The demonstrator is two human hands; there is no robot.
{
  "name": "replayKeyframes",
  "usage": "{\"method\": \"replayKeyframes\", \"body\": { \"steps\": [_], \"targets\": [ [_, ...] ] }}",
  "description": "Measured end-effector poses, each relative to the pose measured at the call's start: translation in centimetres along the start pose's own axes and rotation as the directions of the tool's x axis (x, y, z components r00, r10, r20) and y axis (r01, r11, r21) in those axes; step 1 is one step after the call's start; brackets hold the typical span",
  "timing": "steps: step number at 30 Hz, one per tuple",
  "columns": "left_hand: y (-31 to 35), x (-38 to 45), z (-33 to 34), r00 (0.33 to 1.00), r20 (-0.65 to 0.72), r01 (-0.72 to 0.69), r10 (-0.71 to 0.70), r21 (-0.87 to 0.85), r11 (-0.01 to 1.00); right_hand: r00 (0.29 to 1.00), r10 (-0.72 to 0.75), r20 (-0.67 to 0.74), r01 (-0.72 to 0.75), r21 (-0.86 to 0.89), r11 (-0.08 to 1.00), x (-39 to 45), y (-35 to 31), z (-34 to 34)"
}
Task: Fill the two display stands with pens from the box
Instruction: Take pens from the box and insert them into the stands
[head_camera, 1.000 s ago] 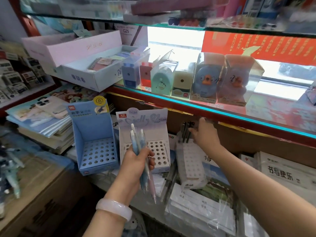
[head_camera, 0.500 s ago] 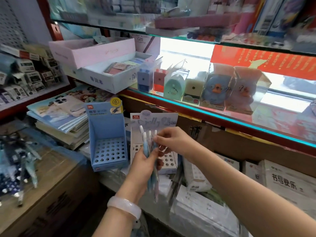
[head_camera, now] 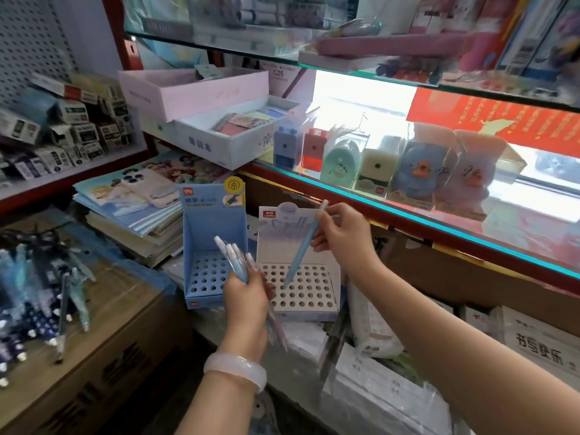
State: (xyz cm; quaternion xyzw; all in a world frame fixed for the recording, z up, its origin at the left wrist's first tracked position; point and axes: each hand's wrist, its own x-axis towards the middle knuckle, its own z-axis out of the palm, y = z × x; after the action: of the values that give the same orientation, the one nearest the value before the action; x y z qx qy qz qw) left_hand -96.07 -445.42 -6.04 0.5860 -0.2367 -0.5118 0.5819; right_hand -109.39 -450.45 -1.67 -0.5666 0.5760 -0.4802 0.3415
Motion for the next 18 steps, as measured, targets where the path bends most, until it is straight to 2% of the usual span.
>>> {"method": "replayKeyframes", "body": {
  "steps": [3,7,9,12,18],
  "targets": [
    [0.8,0.7,-1.0,0.995,-0.058,-0.081,0.081,0.009,0.997,0.996,-0.072,-0.056,0.066,-0.092,0.994,1.1,1.0,1.0],
    [1.3,1.7,-1.8,0.989,-0.039,-0.145,0.145,0.022,0.989,0.99,-0.129,0.059,0.14,-0.282,0.949,1.5,2.8,4.3],
    [1.3,2.1,-2.1,0.992,0.002,-0.127,0.127,-0.019,0.992,0.982,-0.158,0.104,0.185,-0.371,0.91,1.7,3.9,6.0],
    [1.4,2.7,-2.5,0.992,0.062,-0.103,0.11,-0.102,0.989,0.979,-0.157,0.13,0.198,-0.413,0.889,2.2,4.9,7.8],
    [1.6,3.9,-3.3,0.985,0.095,-0.127,0.144,-0.163,0.978,0.972,-0.179,0.154,0.234,-0.521,0.821,2.9,6.1,8.8]
  ]
}}
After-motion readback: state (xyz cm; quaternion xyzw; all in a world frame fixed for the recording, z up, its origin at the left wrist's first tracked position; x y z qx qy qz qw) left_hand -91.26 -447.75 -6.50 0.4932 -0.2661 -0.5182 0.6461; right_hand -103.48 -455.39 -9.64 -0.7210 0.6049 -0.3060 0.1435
